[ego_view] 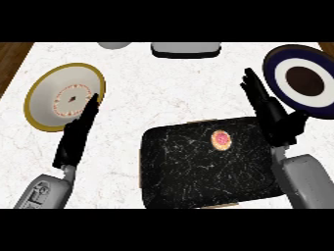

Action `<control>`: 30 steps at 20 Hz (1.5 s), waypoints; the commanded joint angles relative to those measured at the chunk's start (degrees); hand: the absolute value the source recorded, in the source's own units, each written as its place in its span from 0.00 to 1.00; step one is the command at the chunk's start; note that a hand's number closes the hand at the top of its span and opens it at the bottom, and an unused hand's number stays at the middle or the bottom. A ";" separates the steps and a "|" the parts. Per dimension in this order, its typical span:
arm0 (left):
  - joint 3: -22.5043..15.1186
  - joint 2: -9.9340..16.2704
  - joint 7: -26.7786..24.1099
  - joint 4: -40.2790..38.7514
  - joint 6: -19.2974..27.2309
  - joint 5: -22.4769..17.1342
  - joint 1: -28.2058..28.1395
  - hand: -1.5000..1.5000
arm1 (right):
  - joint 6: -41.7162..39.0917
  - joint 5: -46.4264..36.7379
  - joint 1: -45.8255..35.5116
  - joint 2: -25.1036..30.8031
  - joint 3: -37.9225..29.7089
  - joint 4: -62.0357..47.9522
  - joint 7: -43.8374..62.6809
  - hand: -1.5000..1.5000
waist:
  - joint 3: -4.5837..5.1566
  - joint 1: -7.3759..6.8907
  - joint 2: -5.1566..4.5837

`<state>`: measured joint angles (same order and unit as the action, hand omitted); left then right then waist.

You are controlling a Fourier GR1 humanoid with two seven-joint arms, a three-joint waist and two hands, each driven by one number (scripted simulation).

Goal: Pick the cupcake from the tray and place it in the plate

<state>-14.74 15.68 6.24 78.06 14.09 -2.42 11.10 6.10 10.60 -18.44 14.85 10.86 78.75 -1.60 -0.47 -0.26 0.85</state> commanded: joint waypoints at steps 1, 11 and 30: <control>1.75 -0.21 -1.21 -1.96 0.01 0.22 0.72 0.50 | -8.34 4.57 -2.56 -0.22 0.96 2.05 1.66 1.00 | 0.48 0.15 -0.87; 3.47 -1.59 1.98 -1.51 2.02 -2.87 -3.43 0.50 | -23.28 -18.84 -11.50 15.55 12.07 8.77 -22.45 1.00 | 0.17 -2.41 -1.36; 2.36 -1.98 7.34 5.36 3.24 -1.72 -5.18 0.50 | -32.12 -26.21 -20.99 20.40 18.71 -17.10 -51.03 0.00 | 0.34 -2.57 -1.24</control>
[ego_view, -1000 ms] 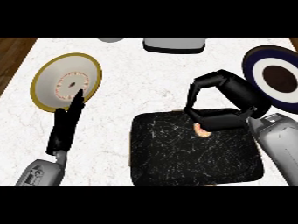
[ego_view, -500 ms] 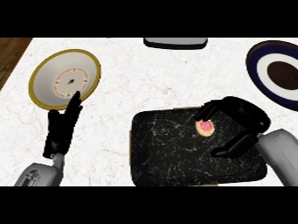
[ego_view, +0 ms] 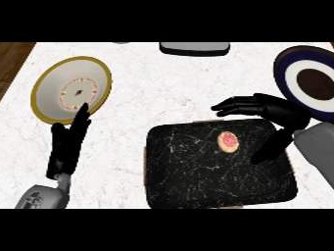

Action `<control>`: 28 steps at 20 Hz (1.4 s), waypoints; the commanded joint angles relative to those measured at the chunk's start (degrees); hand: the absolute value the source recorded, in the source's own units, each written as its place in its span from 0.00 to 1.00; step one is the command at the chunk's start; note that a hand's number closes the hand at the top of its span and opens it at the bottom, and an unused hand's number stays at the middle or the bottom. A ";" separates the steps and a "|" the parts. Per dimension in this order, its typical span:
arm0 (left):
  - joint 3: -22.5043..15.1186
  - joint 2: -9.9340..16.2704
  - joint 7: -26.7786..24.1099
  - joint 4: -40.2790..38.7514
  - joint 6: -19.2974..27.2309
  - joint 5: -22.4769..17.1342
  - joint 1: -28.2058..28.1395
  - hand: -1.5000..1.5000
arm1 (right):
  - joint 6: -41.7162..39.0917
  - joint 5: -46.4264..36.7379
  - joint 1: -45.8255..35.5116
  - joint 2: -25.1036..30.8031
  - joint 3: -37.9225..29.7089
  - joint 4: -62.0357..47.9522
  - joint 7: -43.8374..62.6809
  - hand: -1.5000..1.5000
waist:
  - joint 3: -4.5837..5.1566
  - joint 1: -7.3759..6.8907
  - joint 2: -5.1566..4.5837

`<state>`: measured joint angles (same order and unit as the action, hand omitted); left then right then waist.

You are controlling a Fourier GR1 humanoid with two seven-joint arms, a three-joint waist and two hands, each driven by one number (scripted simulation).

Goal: Pick the cupcake from the tray and place it in the plate

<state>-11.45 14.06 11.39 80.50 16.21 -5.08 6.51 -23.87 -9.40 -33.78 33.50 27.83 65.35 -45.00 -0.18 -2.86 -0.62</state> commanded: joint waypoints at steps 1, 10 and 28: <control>0.63 -0.78 -1.81 -1.07 0.17 0.00 -1.02 0.50 | -1.95 -7.50 -6.84 2.22 2.52 -2.85 -6.80 0.00 | 0.16 0.94 0.22; 1.46 -0.03 0.43 0.73 -0.48 0.22 -2.48 0.50 | -3.14 -19.40 -11.83 1.25 13.71 -5.90 -4.27 0.00 | 0.19 1.84 0.46; 4.94 -1.31 -1.83 -1.82 -2.99 1.57 -2.18 0.50 | 3.60 -32.17 -11.42 -8.81 15.37 -19.68 -6.69 0.00 | 0.19 2.46 0.46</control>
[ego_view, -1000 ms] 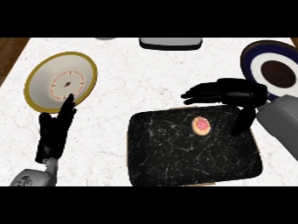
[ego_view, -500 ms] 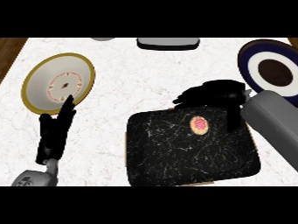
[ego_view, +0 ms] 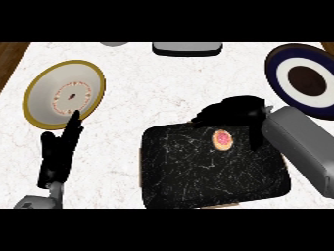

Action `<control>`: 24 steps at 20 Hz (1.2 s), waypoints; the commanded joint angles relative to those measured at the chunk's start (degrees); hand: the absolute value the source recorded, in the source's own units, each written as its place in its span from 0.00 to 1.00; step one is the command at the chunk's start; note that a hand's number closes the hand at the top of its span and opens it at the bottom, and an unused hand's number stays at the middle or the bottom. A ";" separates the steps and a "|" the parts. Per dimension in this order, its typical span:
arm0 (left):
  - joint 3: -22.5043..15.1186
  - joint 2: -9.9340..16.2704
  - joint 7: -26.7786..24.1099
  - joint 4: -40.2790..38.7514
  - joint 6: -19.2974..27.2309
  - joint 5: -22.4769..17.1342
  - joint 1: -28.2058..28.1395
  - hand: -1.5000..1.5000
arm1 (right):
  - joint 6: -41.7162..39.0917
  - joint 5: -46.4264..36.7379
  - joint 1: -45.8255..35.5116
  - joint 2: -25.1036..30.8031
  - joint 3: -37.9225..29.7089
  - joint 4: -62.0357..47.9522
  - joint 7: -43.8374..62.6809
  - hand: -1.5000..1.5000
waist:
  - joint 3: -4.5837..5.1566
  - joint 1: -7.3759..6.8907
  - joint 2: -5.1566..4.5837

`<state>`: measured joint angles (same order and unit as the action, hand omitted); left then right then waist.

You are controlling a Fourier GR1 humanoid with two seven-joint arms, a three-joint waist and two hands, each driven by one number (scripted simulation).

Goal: Pick the cupcake from the tray and place it in the plate

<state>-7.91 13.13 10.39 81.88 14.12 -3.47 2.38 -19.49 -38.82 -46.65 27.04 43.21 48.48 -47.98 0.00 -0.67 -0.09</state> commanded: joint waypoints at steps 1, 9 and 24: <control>1.19 0.08 0.61 -0.79 -1.00 0.22 1.21 0.50 | -3.91 -2.63 0.59 -0.68 -0.55 -0.61 -4.26 0.00 | 0.00 0.33 0.05; -0.14 -2.53 0.75 1.51 0.48 2.48 -0.59 0.50 | -1.87 -5.36 -0.17 -7.34 -1.58 -6.92 -2.74 0.00 | -0.02 0.02 0.03; 2.09 -2.19 2.10 6.12 -1.58 3.25 -3.68 0.50 | 10.02 -11.78 1.09 -8.98 -6.82 -12.79 -11.60 1.00 | -0.03 -0.16 -0.01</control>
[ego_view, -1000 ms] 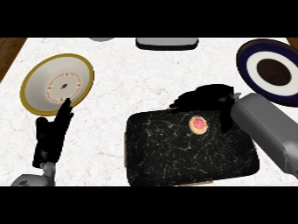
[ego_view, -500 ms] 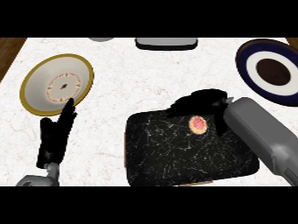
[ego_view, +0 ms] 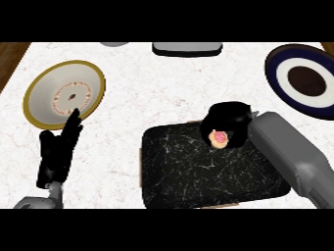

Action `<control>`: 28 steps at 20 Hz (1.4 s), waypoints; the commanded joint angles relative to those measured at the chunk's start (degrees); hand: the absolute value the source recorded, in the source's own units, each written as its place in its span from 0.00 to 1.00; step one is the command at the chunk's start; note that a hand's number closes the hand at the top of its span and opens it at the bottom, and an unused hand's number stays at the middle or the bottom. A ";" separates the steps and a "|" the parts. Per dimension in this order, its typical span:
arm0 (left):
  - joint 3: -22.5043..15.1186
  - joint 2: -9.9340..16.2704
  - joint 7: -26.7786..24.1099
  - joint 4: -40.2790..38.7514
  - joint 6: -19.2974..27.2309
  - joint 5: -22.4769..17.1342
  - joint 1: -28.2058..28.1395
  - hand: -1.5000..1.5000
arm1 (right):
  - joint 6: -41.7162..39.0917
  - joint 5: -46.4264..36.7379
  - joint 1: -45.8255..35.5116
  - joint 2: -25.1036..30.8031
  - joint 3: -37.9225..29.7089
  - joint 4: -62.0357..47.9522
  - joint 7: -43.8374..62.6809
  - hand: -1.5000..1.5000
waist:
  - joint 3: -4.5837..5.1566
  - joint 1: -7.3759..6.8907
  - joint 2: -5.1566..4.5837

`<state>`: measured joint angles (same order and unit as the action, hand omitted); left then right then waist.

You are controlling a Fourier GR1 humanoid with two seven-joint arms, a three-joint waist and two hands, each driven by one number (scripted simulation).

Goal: Pick the cupcake from the tray and place it in the plate

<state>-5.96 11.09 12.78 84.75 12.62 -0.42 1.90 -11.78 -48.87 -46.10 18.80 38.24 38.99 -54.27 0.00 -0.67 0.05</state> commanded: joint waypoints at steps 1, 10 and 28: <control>-0.71 -1.19 3.85 2.03 0.89 1.53 0.85 0.50 | 1.62 -1.76 -0.83 -0.31 -3.35 -2.89 -5.47 1.00 | -0.02 0.11 -0.14; 1.09 -0.93 -0.72 -2.12 0.38 0.52 0.48 0.50 | 23.29 5.58 7.38 7.56 -20.19 -7.79 16.61 1.00 | -0.10 1.78 -0.29; 1.38 -1.39 0.41 -1.16 -0.71 1.91 0.38 0.50 | 29.68 19.59 13.64 15.72 -40.57 12.77 22.61 1.00 | 0.01 0.59 -0.01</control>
<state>-4.70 9.65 12.35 83.21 12.40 0.99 1.79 19.32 -29.66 -31.30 32.96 0.51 51.20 -35.75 0.02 0.64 0.26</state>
